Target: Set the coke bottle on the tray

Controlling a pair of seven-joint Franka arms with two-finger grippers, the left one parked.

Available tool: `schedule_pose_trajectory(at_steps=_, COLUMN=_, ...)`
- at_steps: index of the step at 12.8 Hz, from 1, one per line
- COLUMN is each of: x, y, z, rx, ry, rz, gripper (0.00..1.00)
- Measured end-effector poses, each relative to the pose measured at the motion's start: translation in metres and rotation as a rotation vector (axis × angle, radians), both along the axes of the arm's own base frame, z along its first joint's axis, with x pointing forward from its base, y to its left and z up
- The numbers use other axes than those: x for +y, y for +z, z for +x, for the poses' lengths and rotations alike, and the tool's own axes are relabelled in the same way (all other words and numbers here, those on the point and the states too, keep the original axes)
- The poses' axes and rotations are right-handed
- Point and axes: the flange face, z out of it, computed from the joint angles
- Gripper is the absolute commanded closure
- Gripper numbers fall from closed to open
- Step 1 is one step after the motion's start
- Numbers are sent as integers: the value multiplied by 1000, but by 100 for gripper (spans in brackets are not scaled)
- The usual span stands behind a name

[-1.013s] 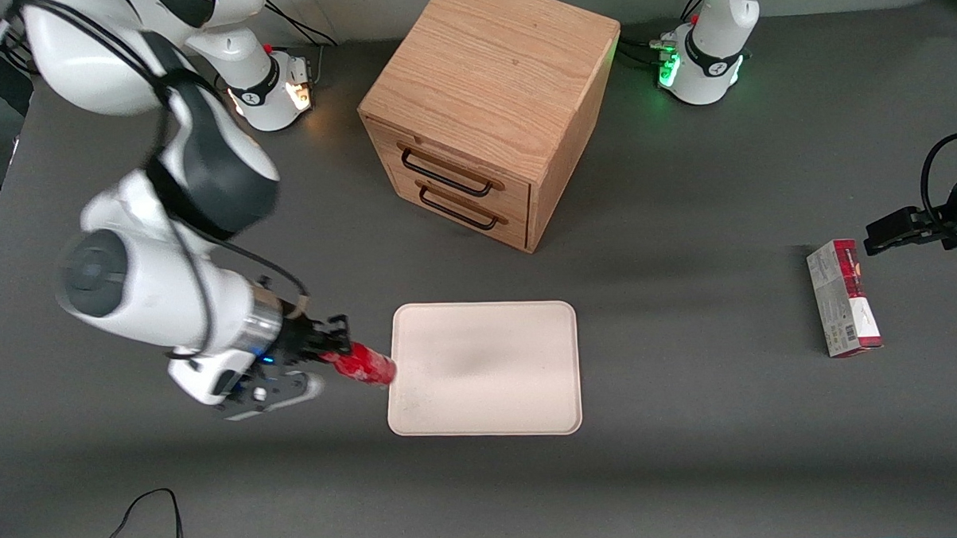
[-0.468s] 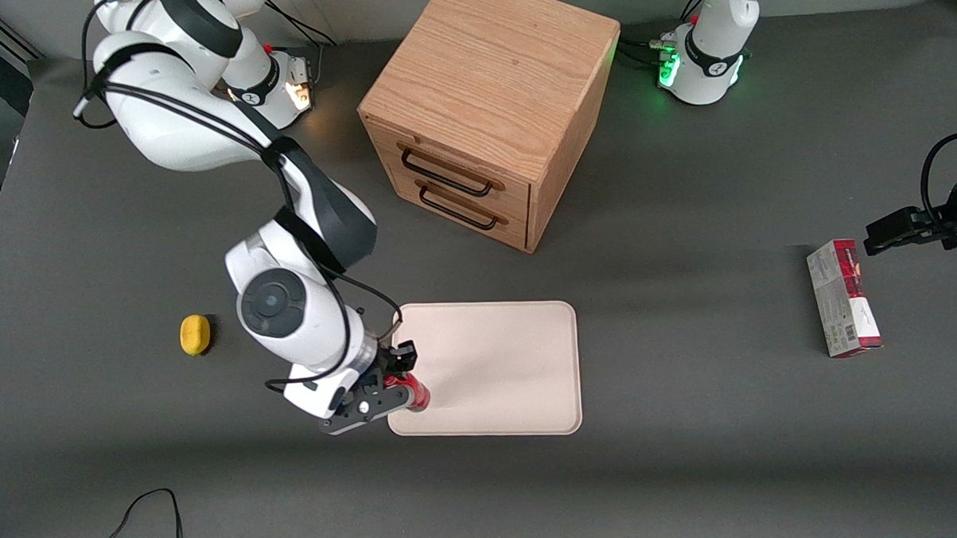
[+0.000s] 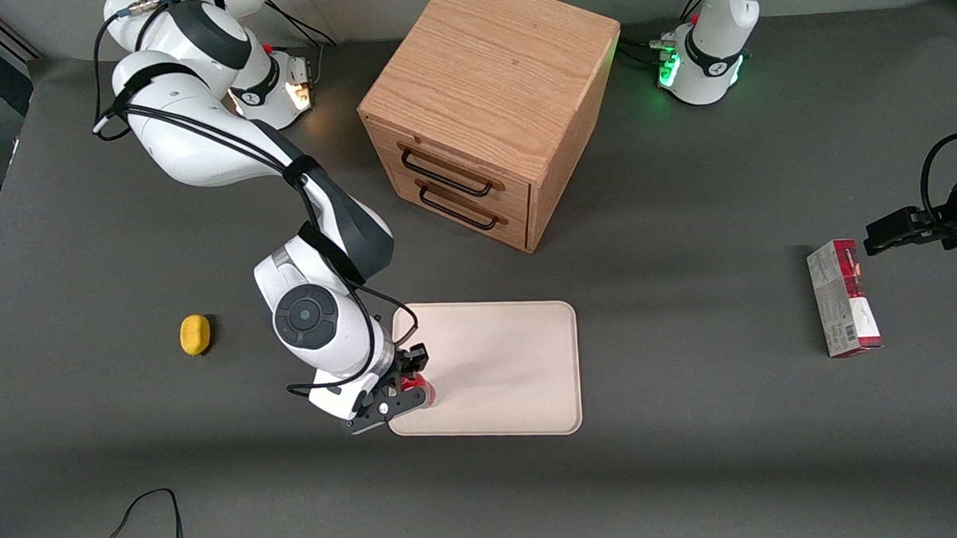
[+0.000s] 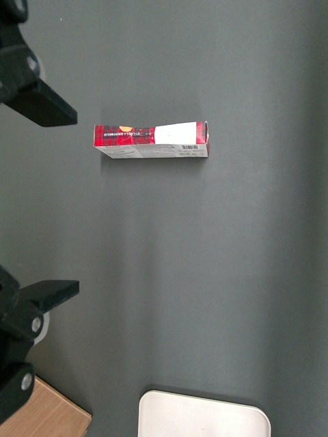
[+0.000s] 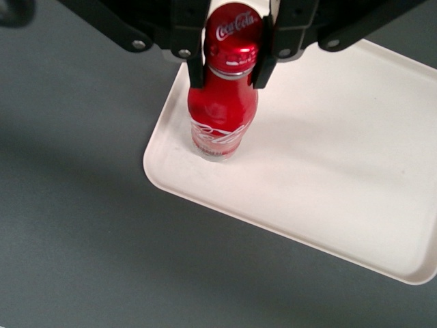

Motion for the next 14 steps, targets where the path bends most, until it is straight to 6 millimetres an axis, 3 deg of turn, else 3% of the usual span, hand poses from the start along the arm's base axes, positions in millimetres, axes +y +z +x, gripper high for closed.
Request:
schedule_pose_trajectory(at_steps=1, x=-1, y=-2, z=0, rx=0, ry=1, rz=-7, gripper=87)
schedule_pose_trajectory(at_steps=2, x=-2, y=-5, z=0, rx=1, ry=0, rz=-11, gripper=74)
schedule_pose_trajectory(at_steps=4, x=-6, y=-9, z=2, rx=2, ry=-4, rz=-18, gripper=30)
schedule_pose_trajectory(at_steps=5, x=-7, y=-12, z=3, rx=2, ry=-5, rz=-19, gripper=0)
schedule_pose_trajectory(at_steps=9, x=-11, y=-23, z=6, rx=-16, ry=-8, rz=-25, gripper=0)
schedule_pose_trajectory(at_steps=11, x=-12, y=-16, z=8, rx=-35, ry=-11, rz=-16, gripper=0)
schedule_pose_trajectory(at_steps=12, x=-15, y=-3, z=10, rx=-50, ry=-16, rz=-13, gripper=0)
schedule_pose_trajectory(at_steps=14, x=-27, y=41, z=10, rx=-53, ry=-54, rz=36, gripper=0)
